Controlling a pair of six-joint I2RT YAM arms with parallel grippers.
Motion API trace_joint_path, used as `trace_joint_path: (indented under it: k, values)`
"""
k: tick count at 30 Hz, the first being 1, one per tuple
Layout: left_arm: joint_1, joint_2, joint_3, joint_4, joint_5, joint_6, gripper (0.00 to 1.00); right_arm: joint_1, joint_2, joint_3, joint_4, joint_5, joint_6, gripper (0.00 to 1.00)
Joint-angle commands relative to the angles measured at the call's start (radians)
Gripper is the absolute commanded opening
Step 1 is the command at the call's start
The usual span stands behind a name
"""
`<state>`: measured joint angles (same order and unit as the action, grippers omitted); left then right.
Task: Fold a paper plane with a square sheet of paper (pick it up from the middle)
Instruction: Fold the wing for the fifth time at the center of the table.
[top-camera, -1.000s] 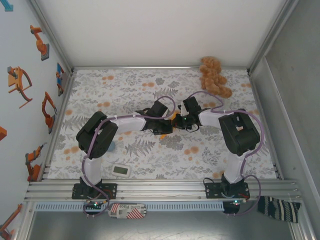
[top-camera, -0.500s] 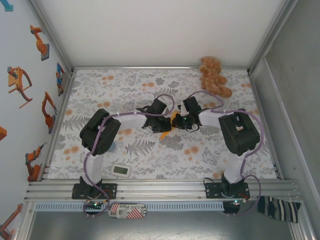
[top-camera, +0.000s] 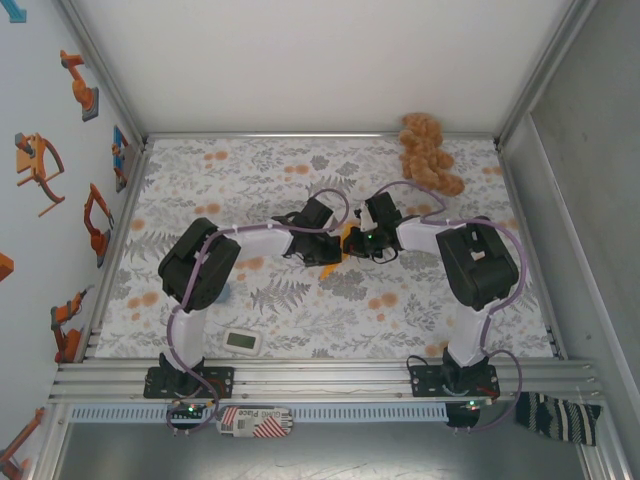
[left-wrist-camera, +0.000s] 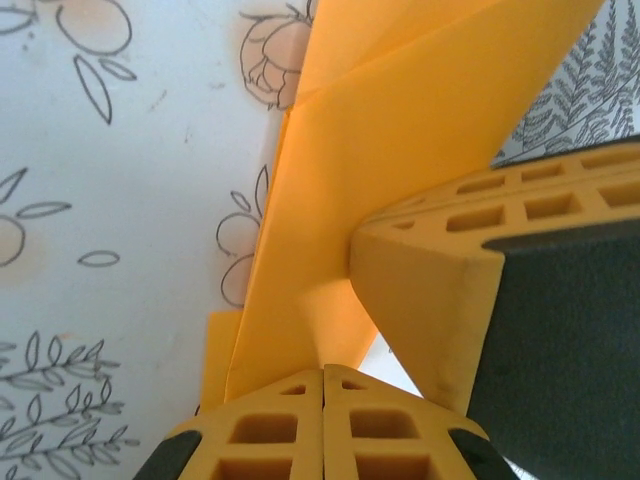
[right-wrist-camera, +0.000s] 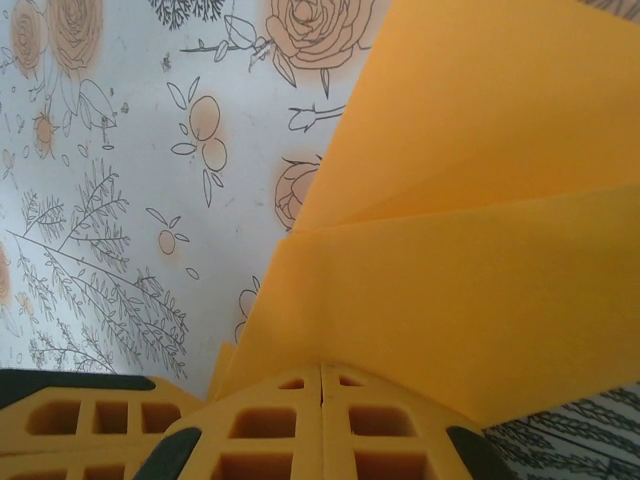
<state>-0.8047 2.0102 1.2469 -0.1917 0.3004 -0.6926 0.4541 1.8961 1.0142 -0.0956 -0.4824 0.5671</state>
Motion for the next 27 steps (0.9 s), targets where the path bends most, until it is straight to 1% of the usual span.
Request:
trace_joint_path:
  k: [1,10,13,20,23,27]
  values:
    - [-0.027,-0.042,-0.035,-0.122,-0.018,0.041,0.08,0.003,0.090,-0.031,-0.118,0.102,-0.007,0.00]
    - [-0.039,-0.072,-0.058,-0.162,-0.056,0.050,0.08,0.003,0.096,-0.027,-0.120,0.100,-0.009,0.00]
    - [-0.040,-0.070,-0.057,-0.162,-0.057,0.050,0.08,0.003,0.099,-0.025,-0.122,0.099,-0.008,0.00]
    - [-0.032,-0.123,-0.013,-0.141,-0.047,0.061,0.08,0.003,0.098,-0.028,-0.129,0.102,-0.016,0.00]
    - [-0.015,-0.108,0.015,-0.129,-0.039,0.062,0.08,0.004,0.101,-0.030,-0.129,0.102,-0.019,0.00]
    - [-0.004,-0.044,0.068,-0.135,-0.028,0.076,0.08,0.003,0.104,-0.032,-0.130,0.103,-0.020,0.00]
